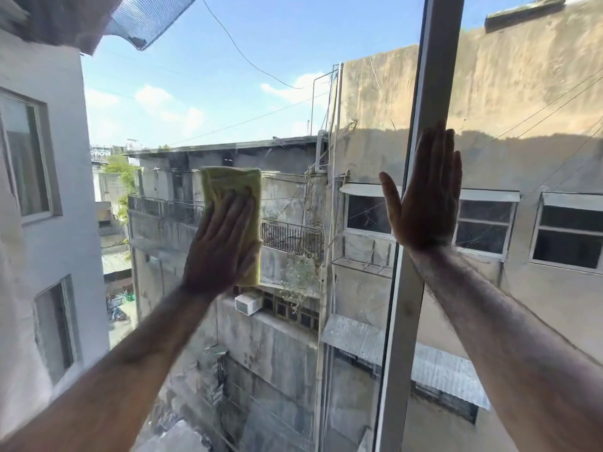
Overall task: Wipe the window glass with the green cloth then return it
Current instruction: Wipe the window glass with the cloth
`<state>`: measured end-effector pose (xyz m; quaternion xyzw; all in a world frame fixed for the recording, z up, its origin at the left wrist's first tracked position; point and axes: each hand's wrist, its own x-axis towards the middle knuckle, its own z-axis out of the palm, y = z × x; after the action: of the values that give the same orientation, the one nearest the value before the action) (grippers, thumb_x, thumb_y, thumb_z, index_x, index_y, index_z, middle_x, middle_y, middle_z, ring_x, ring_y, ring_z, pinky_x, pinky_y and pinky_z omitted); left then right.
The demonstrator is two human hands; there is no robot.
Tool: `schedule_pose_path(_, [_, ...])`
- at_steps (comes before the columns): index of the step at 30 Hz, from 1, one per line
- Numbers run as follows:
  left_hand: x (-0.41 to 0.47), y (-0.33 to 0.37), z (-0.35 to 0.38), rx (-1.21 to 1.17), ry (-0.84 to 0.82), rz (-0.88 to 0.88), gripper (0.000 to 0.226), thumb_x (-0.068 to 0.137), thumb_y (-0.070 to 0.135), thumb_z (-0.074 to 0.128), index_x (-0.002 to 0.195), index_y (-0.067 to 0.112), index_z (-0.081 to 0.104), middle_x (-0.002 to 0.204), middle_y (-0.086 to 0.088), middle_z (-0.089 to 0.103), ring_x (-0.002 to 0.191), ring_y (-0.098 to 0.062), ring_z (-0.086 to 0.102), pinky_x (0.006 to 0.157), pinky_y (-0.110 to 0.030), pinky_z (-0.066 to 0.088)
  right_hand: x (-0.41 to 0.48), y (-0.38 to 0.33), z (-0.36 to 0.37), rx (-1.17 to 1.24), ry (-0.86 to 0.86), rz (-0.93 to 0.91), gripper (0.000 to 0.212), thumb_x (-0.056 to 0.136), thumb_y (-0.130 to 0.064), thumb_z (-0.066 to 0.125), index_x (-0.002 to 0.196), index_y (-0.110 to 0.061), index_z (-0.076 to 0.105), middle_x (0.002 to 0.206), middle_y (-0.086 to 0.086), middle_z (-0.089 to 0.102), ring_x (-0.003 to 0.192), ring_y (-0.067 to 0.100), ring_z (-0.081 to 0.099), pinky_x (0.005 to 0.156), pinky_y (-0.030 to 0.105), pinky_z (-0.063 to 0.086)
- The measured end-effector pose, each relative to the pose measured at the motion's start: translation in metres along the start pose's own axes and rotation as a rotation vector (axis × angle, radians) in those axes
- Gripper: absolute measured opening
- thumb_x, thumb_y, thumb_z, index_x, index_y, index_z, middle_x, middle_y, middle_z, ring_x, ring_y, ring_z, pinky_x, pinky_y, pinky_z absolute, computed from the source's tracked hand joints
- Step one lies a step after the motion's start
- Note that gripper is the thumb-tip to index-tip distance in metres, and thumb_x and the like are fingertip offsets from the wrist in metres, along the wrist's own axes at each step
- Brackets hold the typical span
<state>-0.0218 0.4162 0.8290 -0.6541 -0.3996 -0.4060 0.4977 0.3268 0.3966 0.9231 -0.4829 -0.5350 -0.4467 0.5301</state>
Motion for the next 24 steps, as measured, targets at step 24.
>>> schedule_pose_path(24, [0.166,0.052,-0.039,-0.174,0.158,-0.139,0.062,0.087,-0.006,0.060,0.145,0.014,0.054,0.150,-0.016,0.057,0.142,-0.032,0.052,0.123,-0.061,0.035,-0.001,0.000,-0.002,0.017,-0.015,-0.002,0.085,0.109,-0.060,0.035,0.165,0.001,0.016,0.175,0.021,0.014,0.164,0.033,0.014,0.133,0.051,0.019])
